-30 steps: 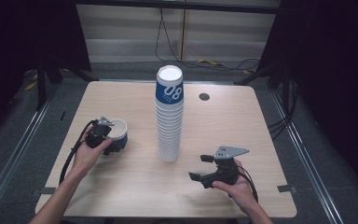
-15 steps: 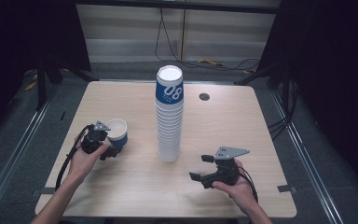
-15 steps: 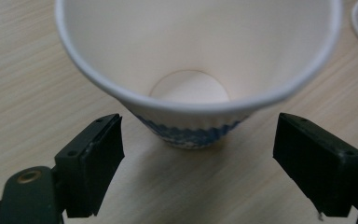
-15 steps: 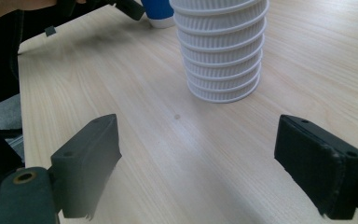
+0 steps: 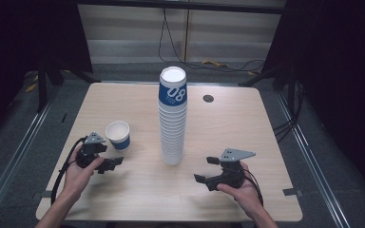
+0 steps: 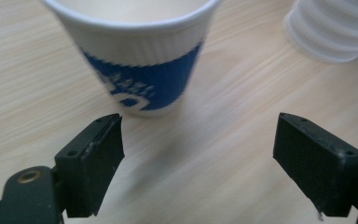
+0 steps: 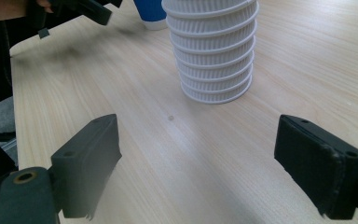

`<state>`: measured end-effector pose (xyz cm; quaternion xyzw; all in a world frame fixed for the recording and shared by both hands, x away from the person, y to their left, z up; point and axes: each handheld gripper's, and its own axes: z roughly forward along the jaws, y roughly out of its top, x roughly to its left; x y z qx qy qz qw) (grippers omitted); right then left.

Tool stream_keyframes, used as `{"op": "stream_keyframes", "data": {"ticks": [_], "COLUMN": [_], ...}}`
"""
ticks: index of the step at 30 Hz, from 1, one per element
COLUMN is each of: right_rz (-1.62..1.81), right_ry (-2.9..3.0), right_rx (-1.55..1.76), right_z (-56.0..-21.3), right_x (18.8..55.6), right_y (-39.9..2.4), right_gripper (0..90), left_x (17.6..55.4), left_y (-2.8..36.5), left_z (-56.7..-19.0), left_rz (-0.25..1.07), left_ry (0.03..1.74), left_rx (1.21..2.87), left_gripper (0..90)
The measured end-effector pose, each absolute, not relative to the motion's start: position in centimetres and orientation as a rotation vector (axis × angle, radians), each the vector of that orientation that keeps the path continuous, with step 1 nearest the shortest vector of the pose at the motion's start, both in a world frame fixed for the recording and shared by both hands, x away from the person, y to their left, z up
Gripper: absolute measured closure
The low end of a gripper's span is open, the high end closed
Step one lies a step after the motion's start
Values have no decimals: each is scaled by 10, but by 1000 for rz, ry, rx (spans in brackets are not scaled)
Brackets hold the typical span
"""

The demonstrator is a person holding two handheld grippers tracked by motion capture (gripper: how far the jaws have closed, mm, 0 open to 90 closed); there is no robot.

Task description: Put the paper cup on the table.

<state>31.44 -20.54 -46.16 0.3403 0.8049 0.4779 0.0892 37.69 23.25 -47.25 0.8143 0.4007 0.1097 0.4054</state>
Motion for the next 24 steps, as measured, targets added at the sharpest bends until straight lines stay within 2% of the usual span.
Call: {"op": "stream_keyframes", "data": {"ticks": [10,17,22,24], "right_rz": [1404,1402,1305,1281], "right_ry": [2365,2359,2314,2286], "right_rx": [1046,1061,1127,1194], "right_z": [-462,-463,-467,-471], "right_x": [315,316,317,320], "right_y": [-210,-210,-212,-215], "right_gripper": [142,142,143,145], "left_x": [339,316,315,318], "left_y": [216,198,188,190], "left_z": [-469,-464,-476,-480], "left_rz": [248,224,231,186], "left_ry": [974,895,862,871], "left_rx": [1962,1973,1990,1980], "left_gripper": [165,165,173,181]}}
